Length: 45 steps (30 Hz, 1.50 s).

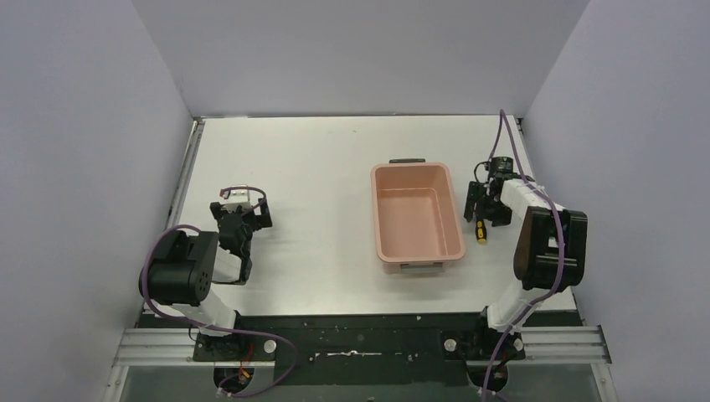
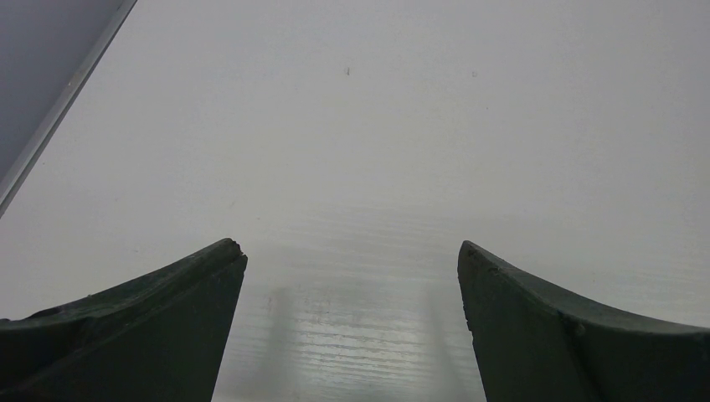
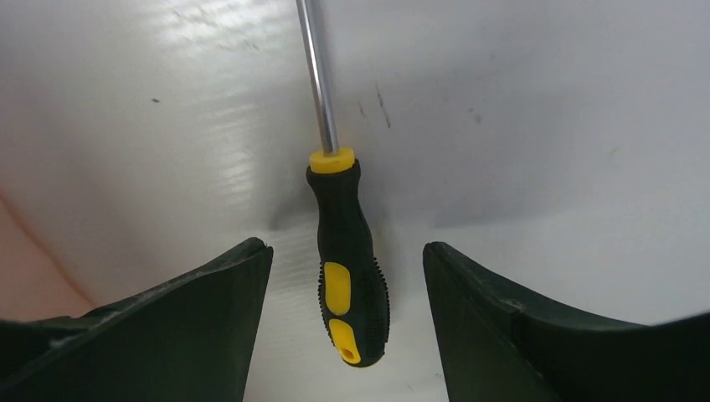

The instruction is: Put the screwdriver in the bin

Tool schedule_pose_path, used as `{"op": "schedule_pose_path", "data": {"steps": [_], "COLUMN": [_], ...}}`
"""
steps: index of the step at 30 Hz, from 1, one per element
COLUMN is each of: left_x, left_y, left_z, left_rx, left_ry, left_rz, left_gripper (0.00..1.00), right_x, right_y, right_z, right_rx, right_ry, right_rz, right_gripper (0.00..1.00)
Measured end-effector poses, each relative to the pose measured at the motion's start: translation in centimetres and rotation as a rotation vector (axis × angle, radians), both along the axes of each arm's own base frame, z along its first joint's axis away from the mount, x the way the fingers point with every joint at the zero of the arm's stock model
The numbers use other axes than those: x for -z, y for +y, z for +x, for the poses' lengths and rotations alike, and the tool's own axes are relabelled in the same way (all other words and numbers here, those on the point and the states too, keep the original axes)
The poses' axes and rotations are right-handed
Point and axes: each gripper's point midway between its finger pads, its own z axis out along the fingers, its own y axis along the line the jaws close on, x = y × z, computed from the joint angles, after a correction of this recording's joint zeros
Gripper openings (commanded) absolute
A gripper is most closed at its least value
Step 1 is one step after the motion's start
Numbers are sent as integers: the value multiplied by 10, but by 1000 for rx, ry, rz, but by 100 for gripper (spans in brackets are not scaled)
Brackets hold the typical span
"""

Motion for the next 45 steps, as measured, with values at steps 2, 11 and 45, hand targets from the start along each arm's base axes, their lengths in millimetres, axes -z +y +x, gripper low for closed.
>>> {"op": "schedule_pose_path", "data": {"steps": [2, 11, 45], "left_x": [0, 0, 0], "left_y": [0, 0, 0], "left_z": [0, 0, 0], "left_rx": [0, 0, 0], "left_ry": [0, 0, 0], "left_rz": [0, 0, 0], "left_gripper": [97, 97, 97], "right_x": [19, 24, -130], "right_y": [1, -6, 234], "right_z": [-10, -2, -29], "right_rx": [1, 25, -291], "right_ry": [57, 53, -228], "right_rz": [5, -29, 102], "right_gripper": [55, 0, 0]}}
